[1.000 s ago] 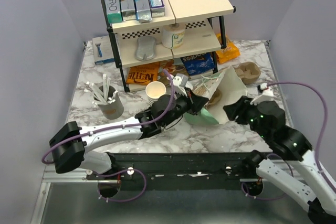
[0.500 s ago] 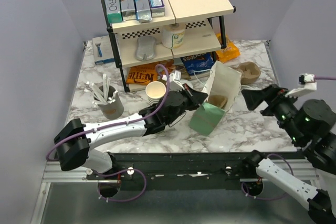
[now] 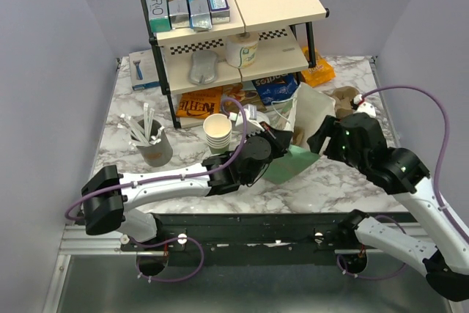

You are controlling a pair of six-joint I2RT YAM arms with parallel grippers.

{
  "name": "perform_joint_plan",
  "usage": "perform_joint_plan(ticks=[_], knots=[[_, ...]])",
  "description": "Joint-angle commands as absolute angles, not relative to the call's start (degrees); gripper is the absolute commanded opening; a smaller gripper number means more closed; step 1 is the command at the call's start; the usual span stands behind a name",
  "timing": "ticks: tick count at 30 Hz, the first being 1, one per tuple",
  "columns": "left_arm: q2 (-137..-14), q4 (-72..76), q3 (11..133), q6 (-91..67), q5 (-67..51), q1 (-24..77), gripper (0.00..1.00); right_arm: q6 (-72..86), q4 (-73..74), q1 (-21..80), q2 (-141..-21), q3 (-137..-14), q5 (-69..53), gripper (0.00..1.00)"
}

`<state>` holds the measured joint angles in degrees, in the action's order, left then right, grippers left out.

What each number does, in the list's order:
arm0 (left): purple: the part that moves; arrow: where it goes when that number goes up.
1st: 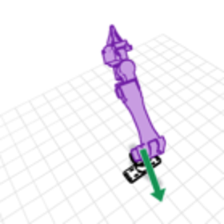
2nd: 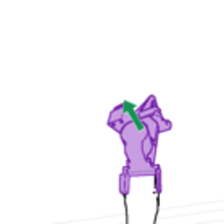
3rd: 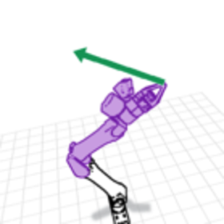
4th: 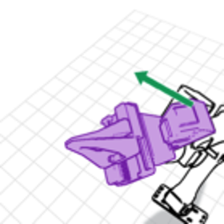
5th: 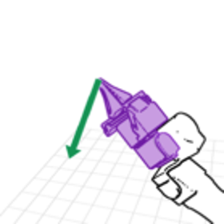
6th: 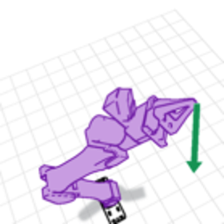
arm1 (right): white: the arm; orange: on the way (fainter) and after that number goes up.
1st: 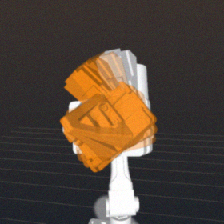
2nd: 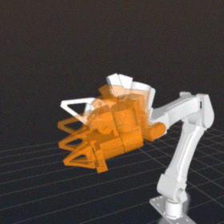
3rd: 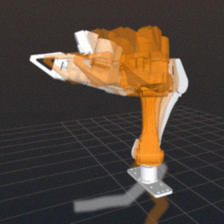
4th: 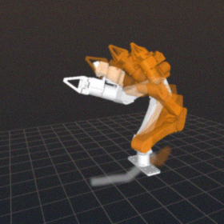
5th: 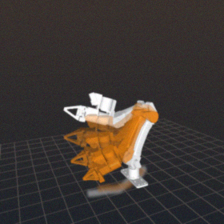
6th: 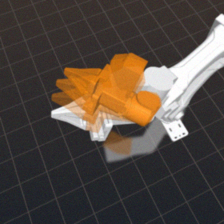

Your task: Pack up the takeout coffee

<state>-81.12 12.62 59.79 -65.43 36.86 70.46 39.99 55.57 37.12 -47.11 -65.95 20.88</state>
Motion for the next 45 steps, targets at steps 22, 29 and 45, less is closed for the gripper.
perform_joint_plan(ticks=[22,29,45], knots=[[-63.1,-2.5,57.6,-27.4,12.5,71.5,0.99,-14.8,47.5,37.4,-48.0,-69.5,15.4,0.01],[-55.3,-9.5,62.9,-14.9,-5.5,71.5,0.99,-36.0,53.7,37.3,-46.7,-71.5,-8.3,0.01],[-71.6,-24.1,78.7,1.1,-0.4,66.9,0.99,-57.2,63.8,37.3,-50.0,-74.6,-19.7,0.01]])
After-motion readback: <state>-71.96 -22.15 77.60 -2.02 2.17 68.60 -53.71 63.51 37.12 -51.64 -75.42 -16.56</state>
